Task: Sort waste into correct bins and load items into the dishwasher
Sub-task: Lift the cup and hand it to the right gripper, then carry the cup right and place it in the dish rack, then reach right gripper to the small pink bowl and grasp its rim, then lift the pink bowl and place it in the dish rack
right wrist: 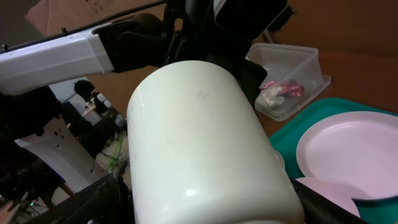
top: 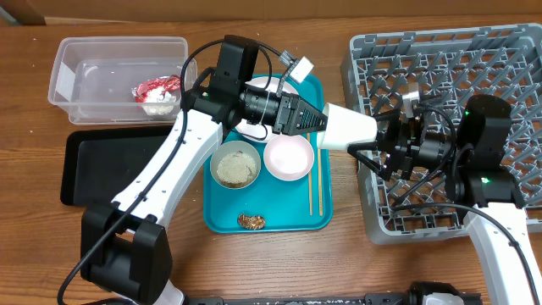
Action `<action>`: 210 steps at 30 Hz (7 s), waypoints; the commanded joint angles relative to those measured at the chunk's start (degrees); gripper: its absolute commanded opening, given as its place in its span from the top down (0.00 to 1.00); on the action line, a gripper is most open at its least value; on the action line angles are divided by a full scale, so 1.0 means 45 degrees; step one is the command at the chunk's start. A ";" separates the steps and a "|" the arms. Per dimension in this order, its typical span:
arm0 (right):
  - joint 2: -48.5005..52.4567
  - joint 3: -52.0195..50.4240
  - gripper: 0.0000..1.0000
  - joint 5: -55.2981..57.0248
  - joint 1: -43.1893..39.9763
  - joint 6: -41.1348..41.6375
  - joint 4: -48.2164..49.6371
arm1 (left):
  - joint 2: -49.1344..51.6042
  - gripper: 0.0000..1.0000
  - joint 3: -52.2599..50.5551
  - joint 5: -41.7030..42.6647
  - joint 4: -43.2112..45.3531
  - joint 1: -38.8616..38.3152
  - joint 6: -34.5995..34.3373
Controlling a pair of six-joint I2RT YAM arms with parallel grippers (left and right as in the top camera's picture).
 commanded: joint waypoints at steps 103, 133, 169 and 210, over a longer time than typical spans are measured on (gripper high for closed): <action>0.6353 0.7470 0.12 1.3595 -0.7810 0.2268 -1.2007 | -0.3356 0.19 0.0393 -1.4217 -0.6271 0.3400 0.1311; 0.8184 0.7815 0.29 1.3066 0.5168 0.1491 -1.0535 | -0.3356 0.10 0.0389 -1.4974 -0.6737 0.3410 0.1311; 1.1230 0.7810 0.90 1.3576 0.5935 0.3449 -1.0783 | -0.3356 0.09 0.0389 -1.5261 -0.6732 0.3410 0.1311; 0.6902 0.9700 0.96 2.5840 -0.1467 -0.2429 -0.3968 | -0.3356 0.06 0.0389 -1.5256 -0.6727 0.3410 0.1307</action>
